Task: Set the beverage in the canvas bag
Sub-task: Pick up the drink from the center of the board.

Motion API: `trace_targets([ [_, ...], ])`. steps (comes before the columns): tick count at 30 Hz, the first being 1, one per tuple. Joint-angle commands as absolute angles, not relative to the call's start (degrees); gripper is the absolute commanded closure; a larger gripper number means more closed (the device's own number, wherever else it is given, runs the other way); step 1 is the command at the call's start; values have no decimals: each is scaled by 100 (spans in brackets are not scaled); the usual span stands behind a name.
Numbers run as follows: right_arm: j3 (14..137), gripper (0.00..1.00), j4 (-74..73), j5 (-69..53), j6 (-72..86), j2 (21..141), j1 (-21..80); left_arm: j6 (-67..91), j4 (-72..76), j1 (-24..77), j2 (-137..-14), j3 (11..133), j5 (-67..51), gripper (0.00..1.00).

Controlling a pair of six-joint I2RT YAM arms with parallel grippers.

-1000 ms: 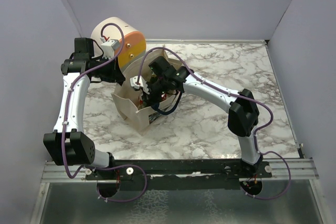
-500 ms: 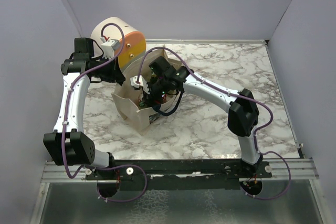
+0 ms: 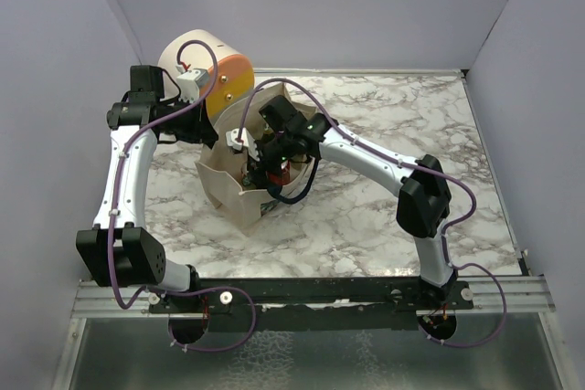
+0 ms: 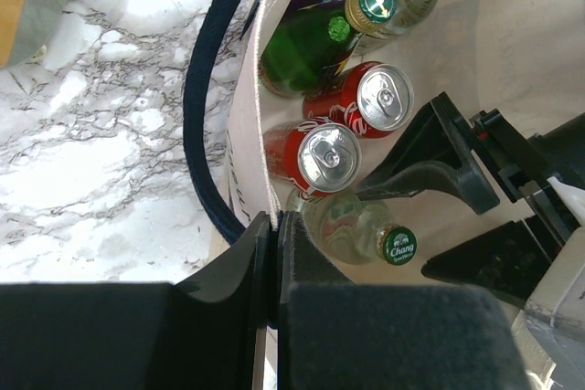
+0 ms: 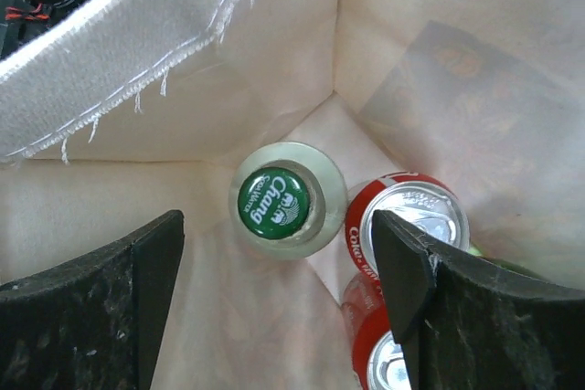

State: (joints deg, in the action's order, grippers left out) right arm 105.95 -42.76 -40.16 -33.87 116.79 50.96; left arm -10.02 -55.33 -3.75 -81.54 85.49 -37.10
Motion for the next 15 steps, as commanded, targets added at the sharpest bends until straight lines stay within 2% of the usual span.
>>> trace_targets([
  [1,10926,14,-4213,-4154,-3247,11720,5132,-1109,-5344,-413,-8218,8640,-3910,100],
  [5,11087,11,-4175,-4140,-3172,11674,5129,-1129,-5346,-414,-8234,8635,-3903,100],
  [15,11276,10,-3982,-4401,-2787,11391,4968,-1158,-5321,-414,-8284,8660,-3902,100],
])
